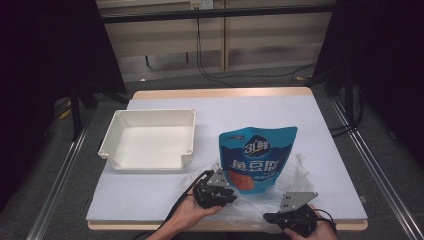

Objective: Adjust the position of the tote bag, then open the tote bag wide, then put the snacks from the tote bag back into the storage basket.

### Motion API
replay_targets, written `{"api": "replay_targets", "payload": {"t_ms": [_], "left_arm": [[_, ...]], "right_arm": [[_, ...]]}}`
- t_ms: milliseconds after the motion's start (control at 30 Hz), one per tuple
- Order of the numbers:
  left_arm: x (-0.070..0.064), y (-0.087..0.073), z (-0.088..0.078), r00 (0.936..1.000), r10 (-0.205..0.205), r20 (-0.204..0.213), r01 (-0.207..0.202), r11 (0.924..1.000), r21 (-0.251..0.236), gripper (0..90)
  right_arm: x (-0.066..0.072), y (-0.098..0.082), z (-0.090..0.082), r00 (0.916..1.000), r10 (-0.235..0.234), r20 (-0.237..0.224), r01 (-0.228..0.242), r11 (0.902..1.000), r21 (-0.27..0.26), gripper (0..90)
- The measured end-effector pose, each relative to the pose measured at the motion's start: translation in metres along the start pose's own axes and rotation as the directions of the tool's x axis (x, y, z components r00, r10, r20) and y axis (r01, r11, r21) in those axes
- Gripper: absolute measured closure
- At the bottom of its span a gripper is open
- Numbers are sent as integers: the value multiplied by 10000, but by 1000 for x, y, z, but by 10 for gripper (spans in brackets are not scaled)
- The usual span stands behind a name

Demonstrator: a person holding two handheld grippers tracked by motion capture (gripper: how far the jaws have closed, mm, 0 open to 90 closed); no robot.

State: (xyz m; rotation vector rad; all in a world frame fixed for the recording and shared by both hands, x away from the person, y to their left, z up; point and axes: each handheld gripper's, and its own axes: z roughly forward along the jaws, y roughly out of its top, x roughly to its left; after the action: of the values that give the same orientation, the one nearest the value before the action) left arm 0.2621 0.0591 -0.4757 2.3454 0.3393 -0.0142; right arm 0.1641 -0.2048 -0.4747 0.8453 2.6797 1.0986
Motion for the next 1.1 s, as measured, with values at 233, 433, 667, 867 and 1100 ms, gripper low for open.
{"api": "replay_targets", "payload": {"t_ms": [233,433,667,867,1100], "left_arm": [[-6,3,-6,9984,-294,481,334,9960,-826,665],[-13,7,-25,9989,-102,455,152,9935,-1127,631],[-8,4,-51,9997,-172,176,200,9852,-1705,611],[2,2,-70,9995,-327,39,327,9752,-2187,589],[10,6,-99,9980,-550,-307,436,9550,-2935,526]], "right_arm": [[-11,3,-5,9976,547,425,-503,9937,-997,855],[-16,2,-14,9919,967,821,-803,9797,-1838,717],[-19,1,-23,9878,1237,947,-971,9641,-2473,662],[-23,-1,-27,9806,1522,1232,-1141,9554,-2722,601],[-25,-3,-37,9745,1777,1373,-1262,9391,-3197,497]]}}
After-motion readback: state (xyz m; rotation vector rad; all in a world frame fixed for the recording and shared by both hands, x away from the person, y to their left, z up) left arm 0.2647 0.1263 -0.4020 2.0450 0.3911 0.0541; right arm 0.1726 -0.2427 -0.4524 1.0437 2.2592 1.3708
